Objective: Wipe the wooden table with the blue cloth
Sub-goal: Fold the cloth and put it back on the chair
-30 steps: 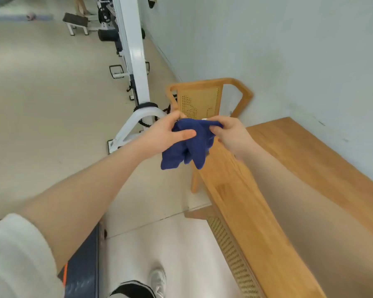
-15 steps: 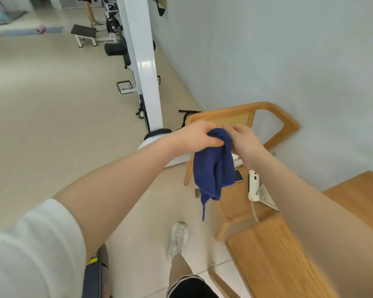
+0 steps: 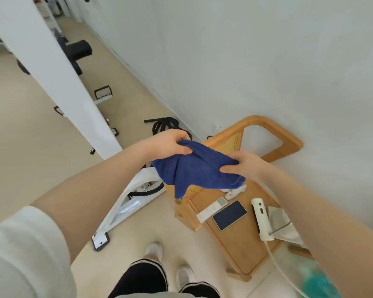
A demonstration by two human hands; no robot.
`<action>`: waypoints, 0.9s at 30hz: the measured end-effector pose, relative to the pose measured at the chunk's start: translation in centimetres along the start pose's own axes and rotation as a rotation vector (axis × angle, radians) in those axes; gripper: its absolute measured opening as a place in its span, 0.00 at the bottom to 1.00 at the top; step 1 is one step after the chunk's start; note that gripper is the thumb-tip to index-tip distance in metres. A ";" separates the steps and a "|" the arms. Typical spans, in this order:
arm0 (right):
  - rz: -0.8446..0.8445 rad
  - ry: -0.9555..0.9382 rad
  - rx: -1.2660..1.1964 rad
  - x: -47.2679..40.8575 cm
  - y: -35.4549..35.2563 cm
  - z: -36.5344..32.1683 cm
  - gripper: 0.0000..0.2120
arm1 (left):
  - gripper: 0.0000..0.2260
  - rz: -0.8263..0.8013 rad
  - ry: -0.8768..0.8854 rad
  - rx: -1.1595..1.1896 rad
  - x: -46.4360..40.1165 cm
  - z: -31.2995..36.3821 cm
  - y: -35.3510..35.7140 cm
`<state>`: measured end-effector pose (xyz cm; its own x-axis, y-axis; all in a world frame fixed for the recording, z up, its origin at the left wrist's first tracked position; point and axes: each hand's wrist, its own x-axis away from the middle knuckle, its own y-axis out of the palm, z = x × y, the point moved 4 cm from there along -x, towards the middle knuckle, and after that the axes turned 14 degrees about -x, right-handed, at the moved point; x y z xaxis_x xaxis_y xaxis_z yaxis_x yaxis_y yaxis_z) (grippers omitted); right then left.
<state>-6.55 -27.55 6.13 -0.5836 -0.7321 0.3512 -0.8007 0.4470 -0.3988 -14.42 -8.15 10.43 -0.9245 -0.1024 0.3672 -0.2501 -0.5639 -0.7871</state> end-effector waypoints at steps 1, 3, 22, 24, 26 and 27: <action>0.061 0.024 -0.046 -0.9 -0.9 0.6 0.22 | 0.11 -0.042 0.003 -0.024 -1.7 -0.6 -0.4; 0.139 0.082 -0.192 -2.5 -2.0 1.9 0.21 | 0.16 -0.145 0.015 -0.072 -5.1 -1.5 -1.1; 0.534 0.387 -0.275 -20.5 2.8 1.9 0.11 | 0.05 -0.725 0.333 -0.089 -28.1 -6.1 -0.8; 0.539 0.487 -0.347 -19.9 2.5 2.9 0.06 | 0.04 -0.762 0.333 -0.076 -28.6 -6.2 -1.2; 0.594 0.519 -0.581 -18.6 1.7 4.0 0.08 | 0.05 -0.758 0.326 -0.077 -29.4 -6.4 -1.1; 0.641 0.531 -0.625 -18.0 1.1 4.5 0.10 | 0.06 -0.722 0.325 -0.092 -30.0 -6.4 -1.0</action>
<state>3.68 -16.20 -4.43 -0.7870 -0.0107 0.6168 -0.1583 0.9699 -0.1852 11.68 0.71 -2.99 -0.5592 0.5143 0.6502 -0.8288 -0.3287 -0.4528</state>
